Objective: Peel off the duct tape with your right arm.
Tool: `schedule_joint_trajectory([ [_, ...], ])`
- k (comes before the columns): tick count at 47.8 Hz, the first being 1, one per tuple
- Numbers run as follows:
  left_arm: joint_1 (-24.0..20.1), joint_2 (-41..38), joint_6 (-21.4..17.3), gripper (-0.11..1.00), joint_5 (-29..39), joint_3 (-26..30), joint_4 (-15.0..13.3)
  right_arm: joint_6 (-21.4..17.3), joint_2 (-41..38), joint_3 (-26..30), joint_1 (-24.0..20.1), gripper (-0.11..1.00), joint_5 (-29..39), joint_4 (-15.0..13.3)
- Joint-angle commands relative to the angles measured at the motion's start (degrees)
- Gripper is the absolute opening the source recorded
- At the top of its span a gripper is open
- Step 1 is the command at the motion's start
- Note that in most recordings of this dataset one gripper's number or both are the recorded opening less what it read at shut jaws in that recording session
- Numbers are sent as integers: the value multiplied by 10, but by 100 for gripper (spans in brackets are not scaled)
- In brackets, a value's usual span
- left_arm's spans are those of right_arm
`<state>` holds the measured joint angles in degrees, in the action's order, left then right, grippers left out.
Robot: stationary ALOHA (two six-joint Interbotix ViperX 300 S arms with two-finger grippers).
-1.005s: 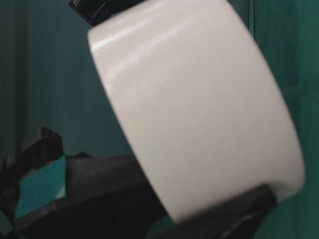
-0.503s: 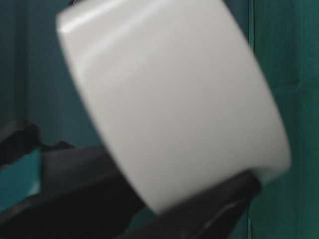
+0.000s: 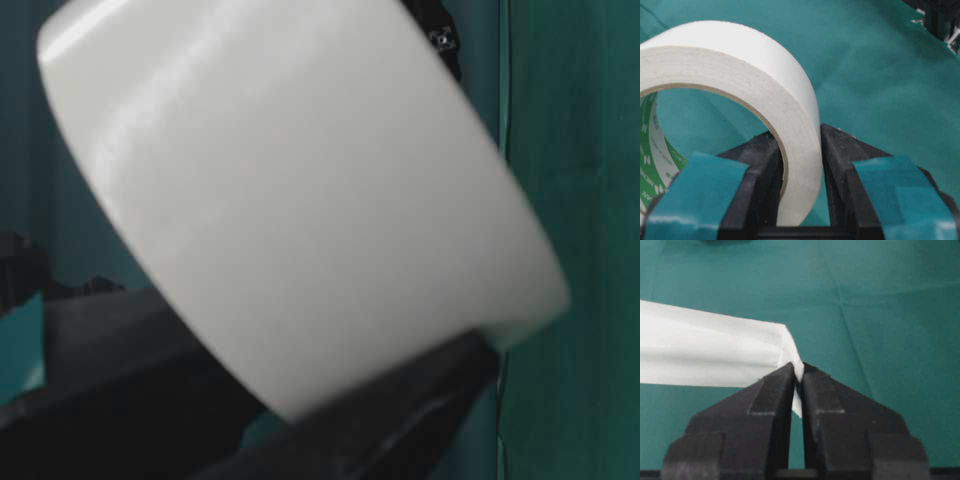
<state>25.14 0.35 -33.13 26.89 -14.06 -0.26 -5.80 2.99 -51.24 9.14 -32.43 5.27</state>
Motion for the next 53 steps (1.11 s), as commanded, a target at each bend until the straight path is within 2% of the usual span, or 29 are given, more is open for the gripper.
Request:
schedule_joint_trajectory([
  [1, 33, 24, 1, 20, -27, 5, -5, -1, 5, 2, 39, -9, 0, 2],
  [26, 4, 40, 2, 20, -87, -54, -8, -4, 25, 5, 33, -9, 18, -5],
  [40, -29, 45, 0, 20, -127, -84, -8, -4, 29, 9, 33, -9, 19, -12],
  [53, -44, 49, 1, 20, -134, -101, -8, -4, 29, 11, 33, -9, 19, -12],
])
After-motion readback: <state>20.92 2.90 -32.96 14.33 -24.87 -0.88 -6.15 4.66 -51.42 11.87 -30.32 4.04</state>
